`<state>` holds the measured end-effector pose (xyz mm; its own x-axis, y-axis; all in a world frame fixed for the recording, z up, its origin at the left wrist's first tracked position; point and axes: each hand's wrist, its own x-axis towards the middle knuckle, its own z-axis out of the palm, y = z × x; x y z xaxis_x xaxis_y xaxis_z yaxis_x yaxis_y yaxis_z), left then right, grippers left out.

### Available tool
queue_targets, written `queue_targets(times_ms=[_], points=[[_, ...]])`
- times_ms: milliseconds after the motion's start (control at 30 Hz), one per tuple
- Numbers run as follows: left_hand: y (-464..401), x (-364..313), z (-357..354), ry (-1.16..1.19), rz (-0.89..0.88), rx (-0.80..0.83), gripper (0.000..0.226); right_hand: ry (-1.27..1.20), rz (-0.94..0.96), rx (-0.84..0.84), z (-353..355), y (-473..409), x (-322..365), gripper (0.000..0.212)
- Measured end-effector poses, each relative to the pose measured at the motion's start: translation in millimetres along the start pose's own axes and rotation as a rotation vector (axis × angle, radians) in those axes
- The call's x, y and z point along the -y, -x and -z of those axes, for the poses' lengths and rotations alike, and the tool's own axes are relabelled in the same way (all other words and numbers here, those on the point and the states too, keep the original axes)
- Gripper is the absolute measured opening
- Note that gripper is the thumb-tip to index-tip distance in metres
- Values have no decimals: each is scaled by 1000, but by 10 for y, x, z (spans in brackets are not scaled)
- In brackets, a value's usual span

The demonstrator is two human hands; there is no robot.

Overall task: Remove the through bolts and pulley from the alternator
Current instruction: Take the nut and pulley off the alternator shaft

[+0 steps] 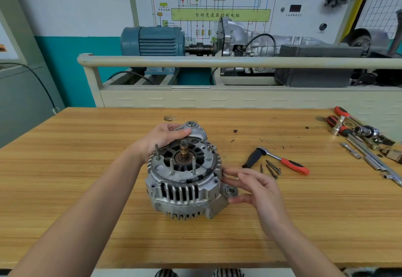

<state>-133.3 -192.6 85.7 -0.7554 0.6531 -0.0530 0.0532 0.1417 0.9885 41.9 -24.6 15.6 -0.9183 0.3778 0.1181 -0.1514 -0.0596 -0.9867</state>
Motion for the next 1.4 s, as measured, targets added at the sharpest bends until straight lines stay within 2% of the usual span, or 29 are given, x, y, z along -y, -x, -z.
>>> queue_targets(times_ms=[167, 267, 367, 433, 500, 600, 667, 733, 800, 933, 1067, 1167, 1233, 1300, 1400], points=[[-40, -69, 59, -132, 74, 80, 40, 68, 30, -6, 12, -31, -14, 29], [53, -158, 137, -295, 119, -16, 36, 130, 74, -24, 20, -111, 12, 34], [266, -241, 147, -237, -24, -345, 21, 184, 84, -31, 44, -229, 46, 44], [508, -250, 14, -361, -190, -508, 21, 241, 46, 21, 39, -284, 29, 48], [772, -224, -224, -499, -318, -503, 34, 267, -21, 104, 13, -296, -21, 51], [918, -49, -519, -803, -366, -428, 61, 235, -77, 174, -44, -234, -134, 51], [872, 66, -588, -908, -443, -513, 57, 239, -63, 151, -67, -194, -178, 50], [834, 113, -589, -905, -501, -558, 53, 247, -62, 131, -75, -167, -187, 49], [798, 149, -535, -877, -541, -531, 59, 260, -71, 109, -78, -131, -187, 49], [736, 176, -293, -790, -602, -373, 50, 275, -81, 40, -125, 45, -235, 49], [678, 203, -46, -757, -629, -268, 50, 273, -113, 61, -149, 149, -228, 42], [688, 233, 99, -809, -574, -275, 58, 273, -100, 82, -117, 89, -158, 42], [745, 228, 152, -773, -468, -273, 63, 247, -57, 83, -120, 25, -99, 47], [815, 228, 171, -706, -359, -266, 67, 213, -4, 74, -134, -45, -40, 56], [933, 226, 126, -561, -315, -312, 76, 156, 82, 71, -152, -191, 59, 76]])
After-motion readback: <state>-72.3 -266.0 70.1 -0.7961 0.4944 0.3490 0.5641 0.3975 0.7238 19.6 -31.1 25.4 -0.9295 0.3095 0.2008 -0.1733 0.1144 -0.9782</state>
